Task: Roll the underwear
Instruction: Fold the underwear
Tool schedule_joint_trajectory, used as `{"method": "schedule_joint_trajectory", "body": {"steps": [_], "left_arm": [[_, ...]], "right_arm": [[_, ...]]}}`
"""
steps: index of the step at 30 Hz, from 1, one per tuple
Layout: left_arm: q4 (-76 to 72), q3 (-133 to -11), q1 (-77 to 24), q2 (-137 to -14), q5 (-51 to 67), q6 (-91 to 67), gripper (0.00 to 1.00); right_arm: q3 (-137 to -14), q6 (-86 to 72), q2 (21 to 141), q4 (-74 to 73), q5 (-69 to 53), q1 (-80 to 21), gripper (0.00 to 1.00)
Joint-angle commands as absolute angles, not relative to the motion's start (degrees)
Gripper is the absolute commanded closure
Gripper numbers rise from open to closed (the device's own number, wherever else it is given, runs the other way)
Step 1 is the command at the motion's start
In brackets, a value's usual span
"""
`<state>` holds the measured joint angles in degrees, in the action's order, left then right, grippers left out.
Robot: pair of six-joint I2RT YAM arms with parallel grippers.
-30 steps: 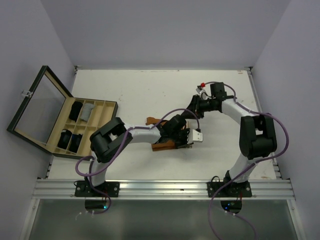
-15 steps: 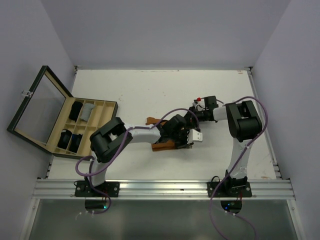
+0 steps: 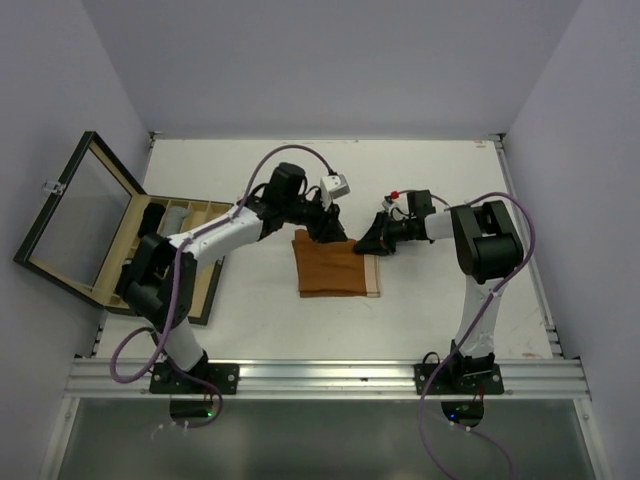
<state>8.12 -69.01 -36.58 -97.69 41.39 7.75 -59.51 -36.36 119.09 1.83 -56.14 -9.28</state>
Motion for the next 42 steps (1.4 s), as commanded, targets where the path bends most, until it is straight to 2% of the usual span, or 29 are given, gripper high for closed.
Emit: {"method": "schedule_joint_trajectory", "body": {"steps": [1, 8, 11, 18, 21, 27, 30, 35, 42], "left_arm": [[7.0, -69.8, -31.5, -103.4, 48.5, -1.5, 0.63], [-12.9, -65.7, -25.2, -116.4, 52.3, -18.9, 0.65], [-14.2, -65.0, -22.6, -120.0, 52.1, -21.7, 0.66], [-10.9, -62.9, -17.6, -123.0, 48.2, -20.2, 0.67], [-7.5, -66.3, -16.3, -122.5, 52.9, -15.1, 0.66], [5.4, -69.8, -17.9, -110.8, 60.9, 1.5, 0.65], [8.7, -67.8, -18.9, -106.5, 62.5, 1.2, 0.64], [-5.9, -60.9, -20.0, -103.8, 60.9, -12.3, 0.57], [-18.5, -64.8, -20.1, -114.2, 56.0, -23.6, 0.51]], "right_arm": [[-59.3, -31.8, 118.4, -1.0, -51.4, -9.1, 0.75], [-60.0, -28.0, 118.8, -3.1, -50.7, -9.0, 0.74], [-60.0, -26.4, 119.3, -5.0, -50.2, -8.7, 0.72], [-59.2, -24.8, 119.7, -7.4, -49.0, -8.3, 0.67], [-58.4, -23.8, 118.7, -7.2, -49.5, -8.3, 0.66], [-56.7, -31.7, 111.3, 1.9, -59.5, -8.3, 0.58], [-56.4, -35.6, 105.9, 5.1, -61.4, -8.3, 0.54], [-57.2, -40.7, 102.9, 8.4, -60.2, -8.5, 0.45], [-59.2, -37.8, 111.7, 4.0, -56.4, -9.1, 0.45]]}}
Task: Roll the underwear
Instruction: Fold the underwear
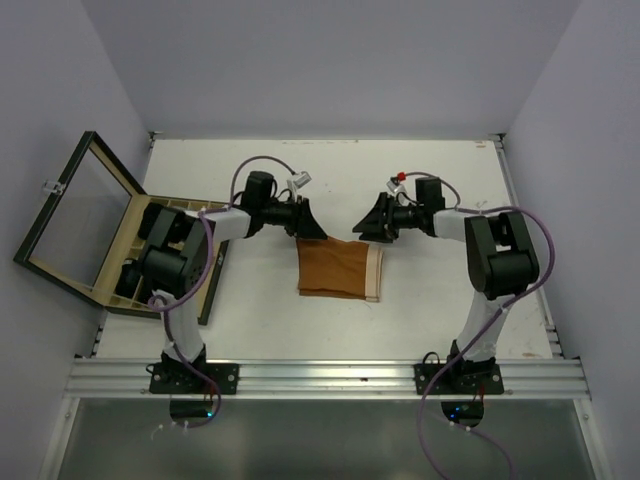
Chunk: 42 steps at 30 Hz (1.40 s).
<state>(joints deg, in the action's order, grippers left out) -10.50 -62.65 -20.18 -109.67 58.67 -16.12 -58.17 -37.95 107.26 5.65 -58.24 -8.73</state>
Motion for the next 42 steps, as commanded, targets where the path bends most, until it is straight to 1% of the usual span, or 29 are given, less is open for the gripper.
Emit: {"method": "schedule_joint_trajectory", "body": {"steps": [1, 4, 5, 9, 12, 14, 15, 16, 17, 18, 20, 21, 22, 23, 24, 26, 27, 28, 29, 30, 31, 32, 33, 35, 39, 42], "left_arm": [[-19.7, -65.2, -20.1, -116.6, 55.4, -24.1, 0.51], [-18.5, -67.1, -20.0, -120.8, 53.0, -24.5, 0.51], [-17.9, -67.4, -20.0, -121.6, 51.6, -24.1, 0.51], [-16.4, -67.0, -19.2, -124.0, 50.5, -24.1, 0.51], [-15.3, -67.2, -18.6, -121.2, 51.6, -22.7, 0.5], [-13.5, -68.7, -18.6, -118.8, 53.0, -18.0, 0.47], [-9.7, -69.6, -18.7, -116.0, 53.3, -16.0, 0.38], [-7.9, -71.0, -18.7, -114.4, 53.8, -12.3, 0.29], [-6.2, -71.5, -18.7, -112.5, 54.5, -10.6, 0.16], [-2.2, -71.8, -18.8, -108.8, 54.6, -8.7, 0.0], [3.5, -72.1, -19.2, -105.0, 54.0, -2.9, 0.0], [8.7, -72.1, -19.6, -102.1, 54.0, -0.8, 0.0], [11.1, -71.6, -19.9, -100.8, 54.1, 2.9, 0.0], [13.4, -71.3, -20.0, -99.7, 55.2, 4.4, 0.0], [17.1, -70.4, -20.1, -97.7, 55.9, 6.3, 0.0], [18.1, -68.2, -20.1, -95.5, 57.9, 6.6, 0.0], [15.4, -66.5, -19.9, -93.0, 58.9, 6.1, 0.0], [12.7, -62.1, -19.9, -91.9, 59.6, 2.1, 0.0], [9.8, -59.7, -19.9, -91.1, 62.6, 0.5, 0.0], [2.9, -57.4, -20.0, -90.5, 63.5, -3.3, 0.0], [1.4, -54.9, -20.5, -91.0, 63.4, -7.3, 0.0], [2.2, -54.9, -21.0, -91.8, 61.0, -7.0, 0.0], [7.3, -56.7, -22.8, -94.4, 59.3, -3.2, 0.0], [9.4, -56.7, -24.4, -96.2, 57.1, -1.6, 0.0], [2.8, -53.6, -25.1, -100.4, 55.3, -4.4, 0.0], [2.0, -53.4, -24.2, -105.4, 56.2, -6.1, 0.0]], "right_arm": [[-59.1, -37.6, 112.9, 4.3, -56.8, -9.1, 0.46], [-59.5, -33.2, 115.8, 0.8, -56.3, -9.1, 0.51], [-60.7, -28.6, 117.1, -3.6, -54.8, -9.1, 0.51], [-64.0, -20.1, 119.1, -9.2, -51.3, -8.7, 0.52], [-66.9, -17.1, 116.5, -11.2, -51.2, -8.6, 0.53], [-68.5, -16.6, 113.8, -11.4, -53.6, -8.6, 0.5], [-69.0, -16.4, 110.5, -11.3, -54.8, -8.7, 0.49], [-69.6, -15.8, 108.9, -11.7, -56.1, -8.6, 0.46], [-71.0, -14.8, 106.9, -13.9, -56.5, -8.6, 0.44], [-71.5, -13.7, 103.3, -15.2, -57.8, -8.6, 0.41], [-72.4, -10.5, 99.5, -20.5, -58.1, -8.6, 0.25], [-72.7, -6.3, 96.6, -23.6, -59.1, -8.8, 0.09], [-72.7, -4.3, 95.3, -26.4, -59.2, -8.9, 0.01], [-71.9, -2.4, 94.1, -31.5, -59.2, -9.5, 0.01], [-71.0, -0.5, 91.3, -33.1, -59.6, -9.8, 0.01], [-67.1, -0.4, 89.0, -33.7, -60.1, -11.0, 0.01], [-65.5, -1.7, 88.2, -32.5, -60.4, -11.5, 0.01], [-63.7, -6.4, 87.5, -30.4, -60.8, -12.1, 0.01], [-60.0, -8.8, 87.1, -24.8, -60.7, -13.8, 0.01], [-58.4, -10.9, 87.3, -21.6, -60.5, -14.6, 0.01], [-57.1, -14.2, 87.9, -16.8, -59.6, -16.0, 0.01], [-55.4, -15.4, 89.9, -15.3, -59.5, -16.4, 0.01], [-54.9, -17.0, 91.5, -14.0, -59.3, -16.6, 0.01], [-54.1, -17.8, 95.2, -11.9, -57.7, -16.7, 0.01], [-53.3, -17.9, 100.7, -9.7, -55.8, -16.7, 0.01], [-54.1, -17.1, 106.1, -11.2, -54.6, -16.1, 0.01]]}}
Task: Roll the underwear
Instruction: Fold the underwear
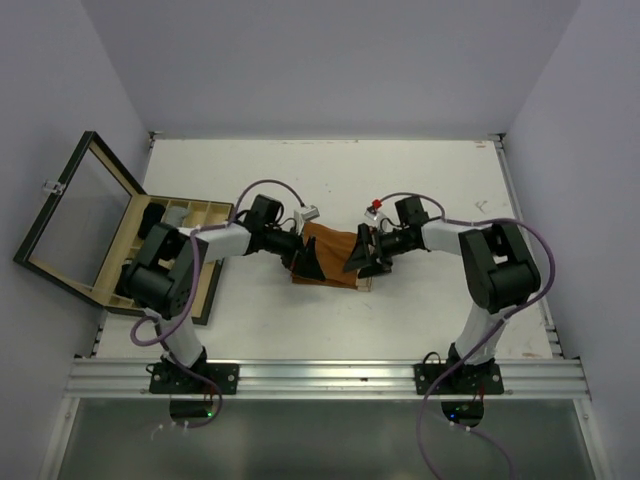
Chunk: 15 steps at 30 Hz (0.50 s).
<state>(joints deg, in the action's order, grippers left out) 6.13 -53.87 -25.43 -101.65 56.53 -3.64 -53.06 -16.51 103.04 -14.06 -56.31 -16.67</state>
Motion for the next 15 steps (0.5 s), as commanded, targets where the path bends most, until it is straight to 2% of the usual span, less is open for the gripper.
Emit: {"method": "schedule_joint_trajectory", "body": {"steps": [1, 4, 9, 13, 15], "left_arm": [[2.1, -53.3, -23.8, -106.7, 56.5, -6.4, 0.0], [4.0, -53.2, -22.2, -110.3, 55.1, -5.8, 0.0], [12.2, -55.5, -21.5, -109.5, 53.4, -0.4, 0.0], [15.6, -56.2, -21.7, -99.9, 51.7, 6.8, 0.0], [16.2, -56.3, -22.8, -92.2, 44.8, 9.3, 0.0]], "right_arm": [[-54.7, -16.7, 107.4, -12.4, -54.5, -15.4, 0.01], [-54.9, -15.7, 110.8, -14.8, -54.4, -13.1, 0.01], [-56.3, -7.6, 107.1, -23.4, -53.9, -12.3, 0.01], [-61.5, 2.6, 99.9, -34.9, -56.6, -12.3, 0.02], [-63.1, 1.8, 95.2, -35.6, -59.3, -12.3, 0.02]]}}
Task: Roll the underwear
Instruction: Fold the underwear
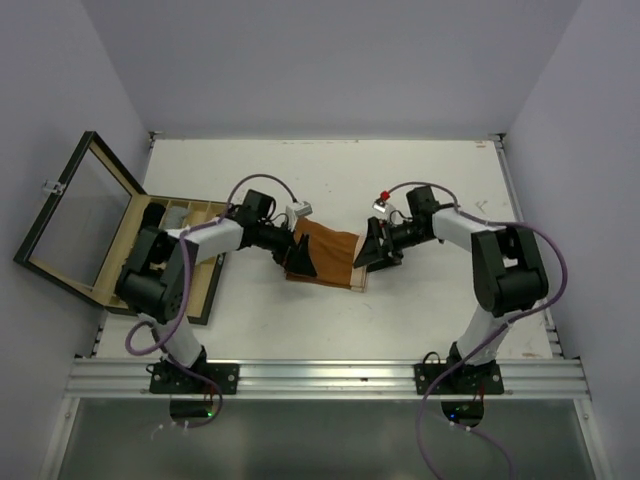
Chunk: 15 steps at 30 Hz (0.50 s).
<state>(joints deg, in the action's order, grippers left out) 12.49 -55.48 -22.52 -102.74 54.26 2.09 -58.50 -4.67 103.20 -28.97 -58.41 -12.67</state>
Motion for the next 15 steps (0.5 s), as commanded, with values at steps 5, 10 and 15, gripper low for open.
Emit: {"method": "schedule_joint_trajectory", "body": {"steps": [5, 10, 15], "left_arm": [[9.7, -57.0, -22.9, -86.4, 43.5, 5.6, 0.0], [1.0, -57.8, -22.7, -88.9, 44.4, -1.9, 0.0], [-1.9, -62.9, -22.1, -95.5, 43.2, -1.8, 0.0]], "right_arm": [[-64.2, -13.7, 92.1, -20.4, -59.9, -12.7, 0.02], [-60.0, -29.0, 95.5, -5.0, -56.4, -14.2, 0.02], [-53.8, -40.8, 104.1, 12.7, -54.8, -14.0, 0.01]]}}
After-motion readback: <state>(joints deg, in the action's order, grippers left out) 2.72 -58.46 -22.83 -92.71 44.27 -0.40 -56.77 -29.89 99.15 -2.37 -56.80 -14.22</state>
